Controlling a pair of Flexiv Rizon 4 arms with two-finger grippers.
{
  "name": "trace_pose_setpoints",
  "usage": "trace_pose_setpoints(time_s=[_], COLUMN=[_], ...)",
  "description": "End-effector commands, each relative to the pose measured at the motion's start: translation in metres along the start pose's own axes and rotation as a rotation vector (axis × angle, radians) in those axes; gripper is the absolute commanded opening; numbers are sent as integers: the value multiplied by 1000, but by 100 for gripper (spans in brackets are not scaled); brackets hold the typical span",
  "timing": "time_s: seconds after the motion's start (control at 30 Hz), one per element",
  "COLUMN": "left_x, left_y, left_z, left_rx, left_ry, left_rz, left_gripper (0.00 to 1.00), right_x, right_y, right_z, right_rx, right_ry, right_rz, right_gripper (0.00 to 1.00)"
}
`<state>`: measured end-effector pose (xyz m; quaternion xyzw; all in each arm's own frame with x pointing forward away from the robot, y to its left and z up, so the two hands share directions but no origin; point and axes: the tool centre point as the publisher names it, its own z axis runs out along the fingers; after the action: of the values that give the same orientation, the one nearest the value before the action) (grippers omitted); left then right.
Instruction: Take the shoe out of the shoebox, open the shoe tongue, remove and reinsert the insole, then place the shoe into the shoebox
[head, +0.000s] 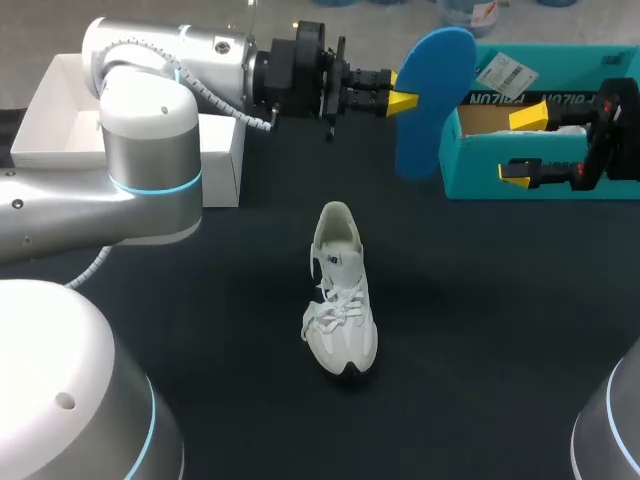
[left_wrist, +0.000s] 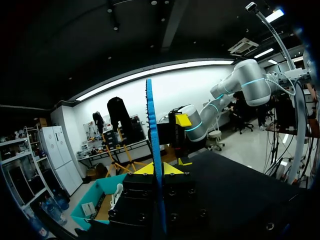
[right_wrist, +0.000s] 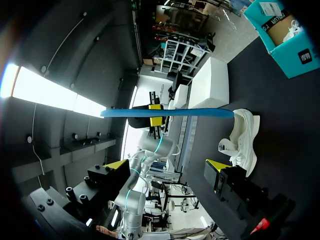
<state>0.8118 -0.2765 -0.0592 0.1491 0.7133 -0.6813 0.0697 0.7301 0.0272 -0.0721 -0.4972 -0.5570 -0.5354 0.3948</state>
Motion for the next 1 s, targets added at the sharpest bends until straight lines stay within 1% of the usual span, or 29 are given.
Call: trace_pose_setpoints(time_s=[0.03,0.17,0.2,0.23,0.27,0.3,0.37,0.4,0.43,0.97,1.0], left_x=[1,1,3,2,2,3,3,2,3,3,3], left_y=[0,0,2,3,4,4,5,6,6,6,4], left_z=[0,0,1,1,0,-2,-4,-5,-5,-5,-7], left_rx=[-1,-1,-75,-99,-83,-83,-67,-65,-54,-54,-14], left_ry=[-3,-3,-5,-26,-18,-37,-49,-75,-56,-56,-23], left_rz=[0,0,-52,-175,-271,-308,-455,-514,-549,-549,-688], left_gripper=[0,0,0,0,0,0,0,0,0,0,0], right_x=[0,0,0,0,0,0,0,0,0,0,0], right_y=[-1,-1,-1,-1,-1,-1,-1,-1,-1,-1,-1], right_z=[1,1,1,1,1,1,1,1,1,1,1], right_rx=[-3,-3,-3,-3,-3,-3,-3,-3,-3,-3,-3], right_ry=[-3,-3,-3,-3,-3,-3,-3,-3,-3,-3,-3], right_rz=[1,1,1,1,1,1,1,1,1,1,1], right_gripper=[100,100,100,100,100,100,100,100,100,100,100])
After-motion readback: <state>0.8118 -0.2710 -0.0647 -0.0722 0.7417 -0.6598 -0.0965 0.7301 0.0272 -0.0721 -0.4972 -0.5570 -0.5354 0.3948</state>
